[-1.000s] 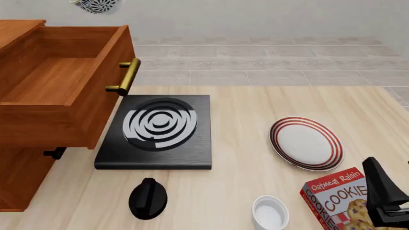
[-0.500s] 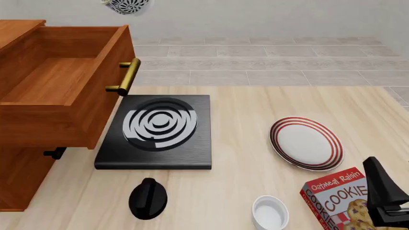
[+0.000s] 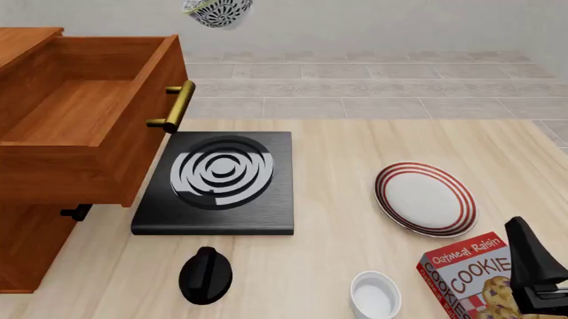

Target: Pick the akita bowl in the top layer of the wooden cabinet and place it on the plate.

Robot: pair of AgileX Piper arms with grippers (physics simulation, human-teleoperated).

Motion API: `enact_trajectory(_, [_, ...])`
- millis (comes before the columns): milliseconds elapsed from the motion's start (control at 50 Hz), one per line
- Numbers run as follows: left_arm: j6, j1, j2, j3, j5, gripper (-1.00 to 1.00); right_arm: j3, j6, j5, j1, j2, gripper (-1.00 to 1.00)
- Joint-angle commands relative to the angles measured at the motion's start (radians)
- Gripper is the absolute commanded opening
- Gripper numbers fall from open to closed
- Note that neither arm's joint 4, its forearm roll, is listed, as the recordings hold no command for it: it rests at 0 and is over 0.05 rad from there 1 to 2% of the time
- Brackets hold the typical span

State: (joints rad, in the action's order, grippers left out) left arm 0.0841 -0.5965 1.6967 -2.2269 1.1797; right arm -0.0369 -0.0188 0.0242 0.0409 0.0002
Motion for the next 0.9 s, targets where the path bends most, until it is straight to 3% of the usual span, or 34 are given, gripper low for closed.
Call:
enact_trajectory(20, [-0.015, -0.030, 0.023, 0.009, -0.030, -1.00, -0.002, 0.001, -0.001, 0.001, 0.000, 1.00])
enact_trajectory(280, [-0.021, -0.056, 0.045, 0.066, -0.090, -1.00, -0.002, 0.004, -0.001, 0.003, 0.000, 1.00])
enact_trajectory(900, [-0.015, -0.149, 0.147, 0.108, -0.166, -1.00, 0.003, 0.008, 0.001, 0.003, 0.000, 1.00])
